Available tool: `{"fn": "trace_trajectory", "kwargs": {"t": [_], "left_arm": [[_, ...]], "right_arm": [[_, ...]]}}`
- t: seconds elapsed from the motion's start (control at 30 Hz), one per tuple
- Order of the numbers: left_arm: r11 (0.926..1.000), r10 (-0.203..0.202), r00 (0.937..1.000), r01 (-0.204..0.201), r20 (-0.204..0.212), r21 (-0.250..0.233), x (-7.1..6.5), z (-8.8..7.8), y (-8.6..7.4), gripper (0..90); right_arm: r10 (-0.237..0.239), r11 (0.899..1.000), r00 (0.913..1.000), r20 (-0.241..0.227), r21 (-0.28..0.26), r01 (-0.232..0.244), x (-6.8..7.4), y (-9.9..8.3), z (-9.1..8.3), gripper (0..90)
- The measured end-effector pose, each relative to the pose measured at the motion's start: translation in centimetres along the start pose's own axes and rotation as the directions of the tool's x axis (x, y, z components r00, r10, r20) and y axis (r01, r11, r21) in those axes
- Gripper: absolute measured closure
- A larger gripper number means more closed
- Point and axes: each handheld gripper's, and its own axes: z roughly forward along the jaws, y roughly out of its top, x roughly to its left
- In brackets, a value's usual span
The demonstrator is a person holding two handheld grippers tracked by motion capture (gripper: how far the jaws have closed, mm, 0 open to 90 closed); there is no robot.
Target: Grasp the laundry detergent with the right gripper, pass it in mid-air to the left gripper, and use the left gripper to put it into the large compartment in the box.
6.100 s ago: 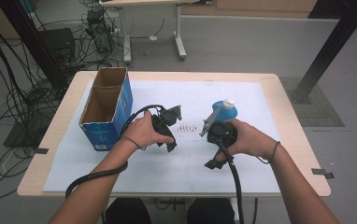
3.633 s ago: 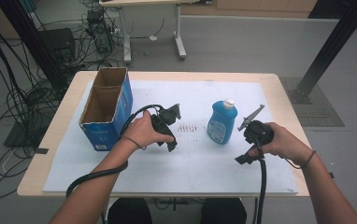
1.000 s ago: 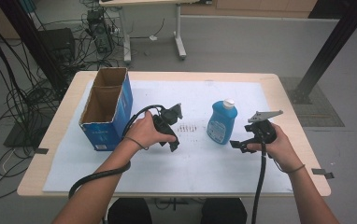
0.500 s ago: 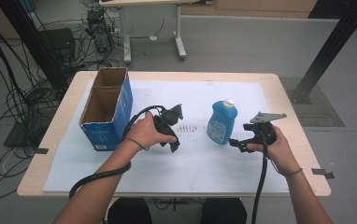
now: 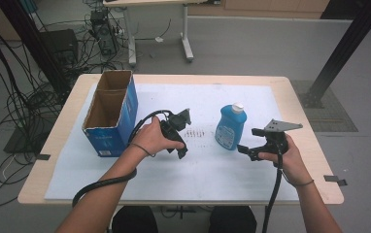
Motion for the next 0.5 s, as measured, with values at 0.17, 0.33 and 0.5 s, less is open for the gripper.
{"fn": "trace_trajectory", "kwargs": {"t": [0.17,0.33,0.5], "left_arm": [[1.0000,-0.001,1.0000,0.001,0.002,-0.001,0.05,0.00,-0.07,10.2],[1.0000,0.001,1.0000,-0.001,0.000,0.001,-0.02,0.05,-0.06,10.2],[1.0000,0.000,1.0000,0.000,0.001,0.002,0.01,-0.01,0.00,10.2]], "right_arm": [[-0.010,1.000,0.9999,0.006,-0.006,0.010,0.15,-0.23,-0.01,3.1],[-0.009,1.000,0.9999,0.011,-0.015,0.009,0.30,-0.51,0.03,2.5],[-0.014,1.000,0.9998,0.016,-0.018,0.014,0.56,-0.74,0.23,2.2]]}}
